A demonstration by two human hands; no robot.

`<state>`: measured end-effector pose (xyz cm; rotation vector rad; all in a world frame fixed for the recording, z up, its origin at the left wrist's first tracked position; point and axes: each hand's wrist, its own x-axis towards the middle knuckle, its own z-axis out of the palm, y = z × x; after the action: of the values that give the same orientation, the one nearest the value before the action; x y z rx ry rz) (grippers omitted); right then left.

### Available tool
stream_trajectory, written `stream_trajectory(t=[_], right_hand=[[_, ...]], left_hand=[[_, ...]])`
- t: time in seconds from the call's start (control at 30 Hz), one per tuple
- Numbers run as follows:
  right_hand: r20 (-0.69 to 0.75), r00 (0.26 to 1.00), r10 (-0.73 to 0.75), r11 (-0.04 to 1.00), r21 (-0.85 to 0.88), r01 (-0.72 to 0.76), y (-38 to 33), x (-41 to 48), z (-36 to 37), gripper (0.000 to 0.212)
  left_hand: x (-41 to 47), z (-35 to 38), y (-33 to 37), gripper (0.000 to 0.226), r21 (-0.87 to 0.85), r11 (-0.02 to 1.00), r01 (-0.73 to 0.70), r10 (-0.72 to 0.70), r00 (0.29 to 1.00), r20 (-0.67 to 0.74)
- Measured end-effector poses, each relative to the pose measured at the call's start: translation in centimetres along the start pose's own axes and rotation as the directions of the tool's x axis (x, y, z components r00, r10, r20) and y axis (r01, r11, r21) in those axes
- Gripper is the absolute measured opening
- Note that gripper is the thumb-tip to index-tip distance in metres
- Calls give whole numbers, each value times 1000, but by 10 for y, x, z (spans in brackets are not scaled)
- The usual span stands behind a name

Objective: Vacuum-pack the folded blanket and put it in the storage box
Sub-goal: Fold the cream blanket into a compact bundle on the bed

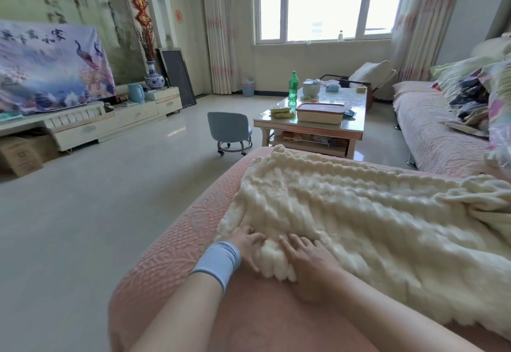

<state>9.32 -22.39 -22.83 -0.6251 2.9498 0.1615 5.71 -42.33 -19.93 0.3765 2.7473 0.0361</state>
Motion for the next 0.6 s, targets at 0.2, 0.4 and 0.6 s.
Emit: stream_trajectory(t=[0.2,0.4,0.6], right_hand=[[-112,981,161,975,170,-140,-8,-4,-8,64],[-306,951,50,941,333,57,-77,24,-62,28],[76,971,-226,879,445,170,-97,1,-29,79]], left_hand=[[-19,-17,3,35,190,980,56,-16,979,-204],[-43,-69,-59,44,248,869,429,-359,890,-281],[-61,-24,-60,41,325,897,301,-377,903,204]])
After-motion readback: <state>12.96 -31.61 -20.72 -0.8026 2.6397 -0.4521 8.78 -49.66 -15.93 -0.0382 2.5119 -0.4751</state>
